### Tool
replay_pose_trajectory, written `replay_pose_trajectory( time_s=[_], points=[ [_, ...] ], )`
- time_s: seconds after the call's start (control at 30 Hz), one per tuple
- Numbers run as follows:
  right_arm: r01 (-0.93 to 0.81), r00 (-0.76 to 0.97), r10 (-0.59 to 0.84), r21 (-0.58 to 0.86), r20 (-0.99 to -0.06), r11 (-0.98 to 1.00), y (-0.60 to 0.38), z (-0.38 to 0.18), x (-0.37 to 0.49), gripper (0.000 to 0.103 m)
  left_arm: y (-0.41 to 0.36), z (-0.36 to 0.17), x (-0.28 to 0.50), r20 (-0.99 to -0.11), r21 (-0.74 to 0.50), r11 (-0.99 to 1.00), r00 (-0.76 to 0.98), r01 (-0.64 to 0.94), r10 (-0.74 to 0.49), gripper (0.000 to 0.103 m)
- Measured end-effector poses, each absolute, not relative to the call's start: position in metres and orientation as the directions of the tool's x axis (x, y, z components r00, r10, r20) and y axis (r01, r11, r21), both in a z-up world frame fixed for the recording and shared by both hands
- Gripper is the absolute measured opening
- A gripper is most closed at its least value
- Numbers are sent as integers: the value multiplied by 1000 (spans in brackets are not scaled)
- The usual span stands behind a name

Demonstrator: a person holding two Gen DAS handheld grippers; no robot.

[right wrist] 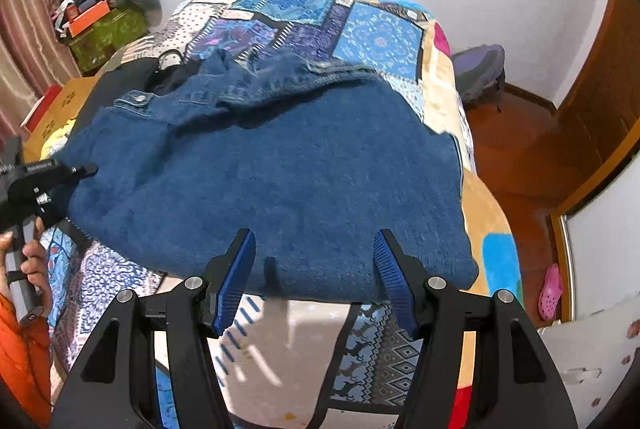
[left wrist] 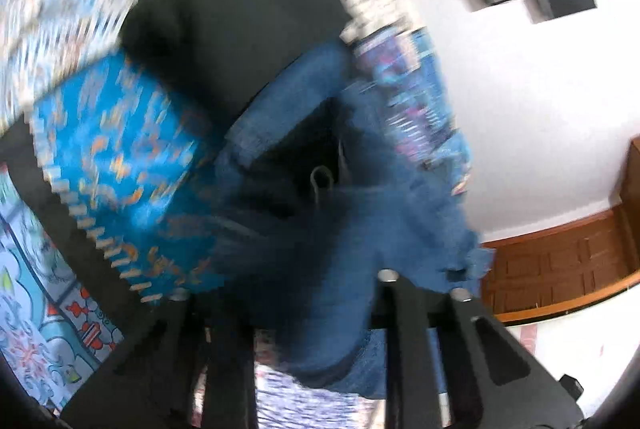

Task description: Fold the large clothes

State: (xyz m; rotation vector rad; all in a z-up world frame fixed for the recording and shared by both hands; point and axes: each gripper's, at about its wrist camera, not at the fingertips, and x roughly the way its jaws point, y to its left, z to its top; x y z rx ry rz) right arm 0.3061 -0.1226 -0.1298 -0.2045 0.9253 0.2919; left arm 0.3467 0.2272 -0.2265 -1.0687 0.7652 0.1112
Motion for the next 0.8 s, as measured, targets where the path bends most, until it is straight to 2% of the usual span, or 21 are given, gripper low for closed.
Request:
replay_pose_trajectory(
  time_s=[0.07, 0.23, 0.37, 0.4, 0.43, 0.47, 0.63, 0.8],
  points=[
    [-349, 563, 179, -36, -807, 936, -116, -122, 306, 58, 224, -195, 348, -566, -768, 515, 780, -380, -268, 14],
    [-364, 544, 257, 51, -798, 930, -90, -101, 316, 58, 215, -110, 359, -476, -755, 606, 845, -251, -243, 13],
    [-416, 525, 323, 94, -787, 905, -53, -88, 322, 58, 228, -69, 342, -386, -764, 626, 886, -153, -256, 13],
    [-435, 511, 344, 108, -788, 894, -43, -89, 322, 61, 229, -60, 336, -379, -746, 650, 896, -148, -231, 13],
    [-449, 498, 357, 118, -790, 886, -36, -92, 322, 68, 229, -56, 330, -378, -731, 666, 901, -149, -214, 13],
    [-465, 482, 372, 129, -793, 876, -25, -98, 322, 70, 231, -54, 325, -381, -718, 680, 902, -149, -204, 13],
    [-531, 370, 388, 150, -844, 834, 24, -149, 321, 71, 238, -74, 315, -476, -636, 736, 868, -230, -141, 13],
    [-573, 220, 334, 156, -916, 805, 59, -211, 326, 71, 240, -110, 305, -547, -596, 741, 832, -309, -93, 13]
  ],
)
